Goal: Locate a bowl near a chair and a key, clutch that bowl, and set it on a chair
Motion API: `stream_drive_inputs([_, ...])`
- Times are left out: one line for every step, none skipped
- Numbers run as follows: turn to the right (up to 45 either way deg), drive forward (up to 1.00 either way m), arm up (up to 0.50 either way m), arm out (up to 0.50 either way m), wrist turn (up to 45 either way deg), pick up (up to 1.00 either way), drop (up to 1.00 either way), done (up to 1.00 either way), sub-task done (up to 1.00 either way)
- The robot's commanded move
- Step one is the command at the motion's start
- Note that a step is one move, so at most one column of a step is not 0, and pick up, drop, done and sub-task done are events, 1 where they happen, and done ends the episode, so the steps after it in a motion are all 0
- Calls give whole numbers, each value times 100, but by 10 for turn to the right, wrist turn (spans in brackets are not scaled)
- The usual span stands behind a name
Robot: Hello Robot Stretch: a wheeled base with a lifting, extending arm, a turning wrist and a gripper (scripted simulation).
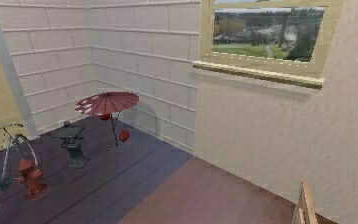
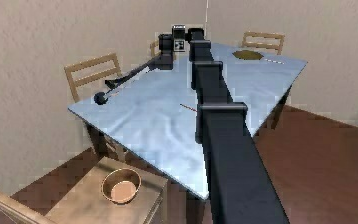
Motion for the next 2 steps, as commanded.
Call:
stream_drive_inputs([0,0,0,-10,0,0,0,0,0])
stream_drive_inputs([0,0,0,0,0,0,0,100,0])
